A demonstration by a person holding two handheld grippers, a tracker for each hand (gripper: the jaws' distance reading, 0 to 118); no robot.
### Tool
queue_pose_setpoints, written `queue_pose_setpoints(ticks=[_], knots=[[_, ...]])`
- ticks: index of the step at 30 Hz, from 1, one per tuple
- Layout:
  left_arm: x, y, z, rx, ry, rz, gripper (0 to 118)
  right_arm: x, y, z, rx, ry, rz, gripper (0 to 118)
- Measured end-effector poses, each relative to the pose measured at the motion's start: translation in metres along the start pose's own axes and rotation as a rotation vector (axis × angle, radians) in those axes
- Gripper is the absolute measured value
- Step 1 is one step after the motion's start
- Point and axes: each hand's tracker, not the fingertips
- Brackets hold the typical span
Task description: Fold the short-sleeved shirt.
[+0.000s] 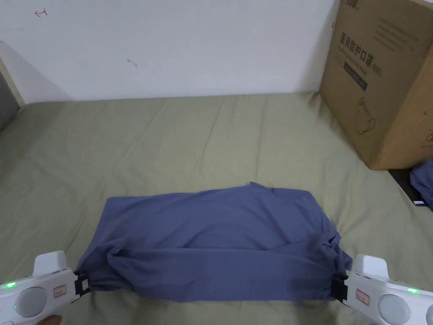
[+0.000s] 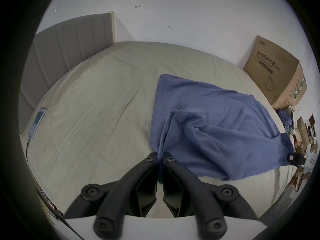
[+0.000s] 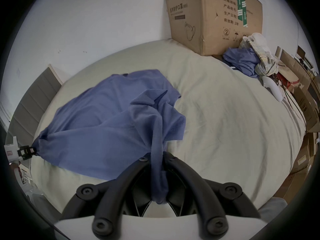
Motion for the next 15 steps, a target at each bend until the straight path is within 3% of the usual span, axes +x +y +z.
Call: queue_pose_setpoints(ticks=[5,15], knots=[[-0.015,-0.028,0.026,-0.009,0.004,0.021,3,0.015,-0.020,0.026,0.000,-0.026,0.016,9],[-0.032,-0.095,0.024,-0.154,0.026,0.070,2,0.044,-0.081,-0.006,-0.156,-0.069,-0.041,9]])
